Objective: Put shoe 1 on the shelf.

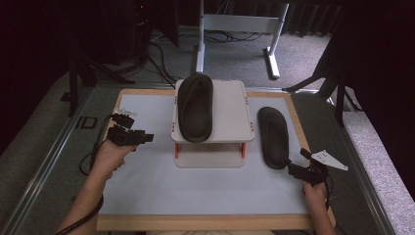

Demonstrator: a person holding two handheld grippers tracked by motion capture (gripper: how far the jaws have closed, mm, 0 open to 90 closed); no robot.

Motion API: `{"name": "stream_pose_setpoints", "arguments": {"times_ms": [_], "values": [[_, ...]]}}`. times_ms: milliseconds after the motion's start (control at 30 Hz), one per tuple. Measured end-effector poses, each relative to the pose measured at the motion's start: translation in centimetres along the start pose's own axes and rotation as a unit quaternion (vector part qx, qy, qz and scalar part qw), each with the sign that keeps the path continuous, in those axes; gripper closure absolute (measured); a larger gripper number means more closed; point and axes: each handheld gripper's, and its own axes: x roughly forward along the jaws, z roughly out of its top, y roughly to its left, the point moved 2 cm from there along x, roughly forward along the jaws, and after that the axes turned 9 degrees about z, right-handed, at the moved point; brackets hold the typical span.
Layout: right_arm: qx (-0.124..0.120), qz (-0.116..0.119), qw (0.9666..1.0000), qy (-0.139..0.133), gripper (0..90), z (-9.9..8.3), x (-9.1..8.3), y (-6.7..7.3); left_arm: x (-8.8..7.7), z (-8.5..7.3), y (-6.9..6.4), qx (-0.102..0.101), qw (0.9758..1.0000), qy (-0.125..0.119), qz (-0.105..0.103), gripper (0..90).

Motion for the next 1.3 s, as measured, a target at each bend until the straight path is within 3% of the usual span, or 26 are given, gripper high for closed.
{"name": "stream_pose_setpoints", "arguments": {"times_ms": [133,233,300,467,567,733,767,933,1000,1100,1133,1200,1300], "values": [[0.002,0.003,1.0000,0.001,13.0,0.0,0.0,0.0,0.3,-1.5,0.1,-0.012,0.9997,-0.021,0.005,54.2],[0.002,0.004,1.0000,0.001,12.9,0.0,0.0,0.0,0.3,-2.1,0.3,-0.012,0.9992,-0.036,0.015,54.2],[0.003,0.004,1.0000,0.000,12.9,0.0,0.0,0.0,0.3,-2.8,0.3,-0.006,0.9981,-0.059,0.016,54.2],[0.001,0.003,1.0000,0.002,12.9,0.0,0.1,0.0,0.9,-3.8,0.5,-0.009,0.9982,-0.060,0.000,54.1],[0.000,0.004,1.0000,0.004,13.0,0.0,0.1,0.0,1.1,-4.5,0.4,0.000,0.9977,-0.067,0.004,53.3],[0.001,0.005,1.0000,0.004,13.0,0.0,0.1,0.0,1.3,-5.8,0.6,-0.007,0.9961,-0.088,0.002,50.4],[0.001,0.005,1.0000,0.004,13.0,0.0,0.1,0.0,1.4,-6.1,0.7,-0.017,0.9959,-0.088,-0.007,47.2],[-0.004,0.002,1.0000,0.007,13.0,0.0,0.2,0.1,1.6,-7.6,1.4,-0.040,0.9935,-0.106,0.011,35.6],[-0.004,0.002,1.0000,0.007,13.0,0.0,0.2,0.1,1.8,-8.2,1.7,-0.040,0.9933,-0.108,0.009,29.0],[-0.004,0.001,1.0000,0.007,13.0,0.0,0.2,0.1,2.2,-8.8,1.7,-0.024,0.9929,-0.110,0.037,23.0],[-0.005,0.001,1.0000,0.007,12.9,0.0,0.2,0.1,2.3,-9.0,1.6,-0.019,0.9924,-0.112,0.048,16.6],[-0.005,0.002,1.0000,0.007,13.0,0.0,0.2,0.1,2.4,-9.5,1.7,-0.016,0.9900,-0.126,0.061,13.3],[-0.005,0.001,1.0000,0.006,12.9,0.0,0.2,0.1,2.5,-10.1,2.2,-0.030,0.9865,-0.147,0.065,2.1]]}}
